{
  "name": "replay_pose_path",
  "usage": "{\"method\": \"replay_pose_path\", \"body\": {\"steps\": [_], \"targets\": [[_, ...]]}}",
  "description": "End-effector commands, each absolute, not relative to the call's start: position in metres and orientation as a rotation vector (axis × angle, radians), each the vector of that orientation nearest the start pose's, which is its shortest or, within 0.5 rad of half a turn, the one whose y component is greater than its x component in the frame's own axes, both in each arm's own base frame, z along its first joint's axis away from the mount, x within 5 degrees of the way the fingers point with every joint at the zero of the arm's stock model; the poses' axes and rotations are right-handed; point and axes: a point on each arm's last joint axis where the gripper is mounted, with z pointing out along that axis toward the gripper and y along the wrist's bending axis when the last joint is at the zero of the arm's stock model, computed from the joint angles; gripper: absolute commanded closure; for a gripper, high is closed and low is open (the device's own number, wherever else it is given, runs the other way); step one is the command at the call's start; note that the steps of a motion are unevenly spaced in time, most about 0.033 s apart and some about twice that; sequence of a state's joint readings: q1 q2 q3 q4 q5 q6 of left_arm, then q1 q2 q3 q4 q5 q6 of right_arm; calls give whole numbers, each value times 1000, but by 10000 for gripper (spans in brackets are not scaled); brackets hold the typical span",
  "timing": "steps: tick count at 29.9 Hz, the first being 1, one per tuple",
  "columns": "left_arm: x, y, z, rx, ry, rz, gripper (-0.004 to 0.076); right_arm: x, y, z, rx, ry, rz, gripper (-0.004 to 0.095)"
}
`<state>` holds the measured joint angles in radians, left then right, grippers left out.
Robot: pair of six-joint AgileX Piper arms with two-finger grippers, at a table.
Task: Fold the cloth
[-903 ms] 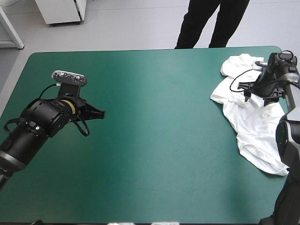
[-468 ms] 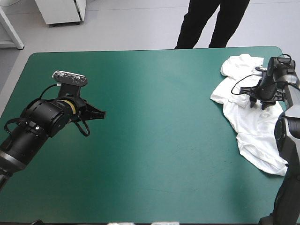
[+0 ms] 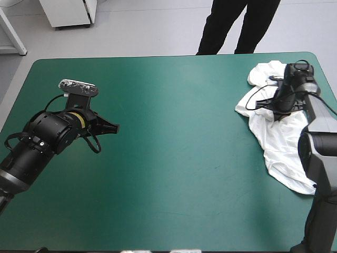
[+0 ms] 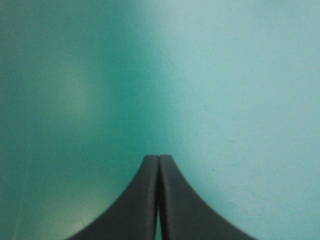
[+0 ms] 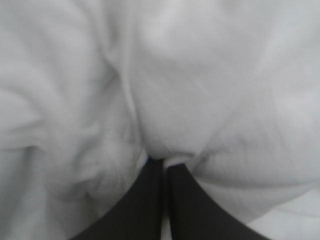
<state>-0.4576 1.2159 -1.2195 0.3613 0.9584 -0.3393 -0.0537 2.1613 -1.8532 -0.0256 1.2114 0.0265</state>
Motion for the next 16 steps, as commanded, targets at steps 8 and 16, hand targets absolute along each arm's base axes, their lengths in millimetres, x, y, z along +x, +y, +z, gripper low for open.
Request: {"method": "replay_pose_path", "body": {"steps": [8, 16], "targets": [[228, -84, 400, 259, 2245, 48, 734, 424, 144, 227, -342, 2985, 261, 925], [228, -84, 400, 259, 2244, 48, 734, 370, 247, 250, -684, 2892, 410, 925]]}}
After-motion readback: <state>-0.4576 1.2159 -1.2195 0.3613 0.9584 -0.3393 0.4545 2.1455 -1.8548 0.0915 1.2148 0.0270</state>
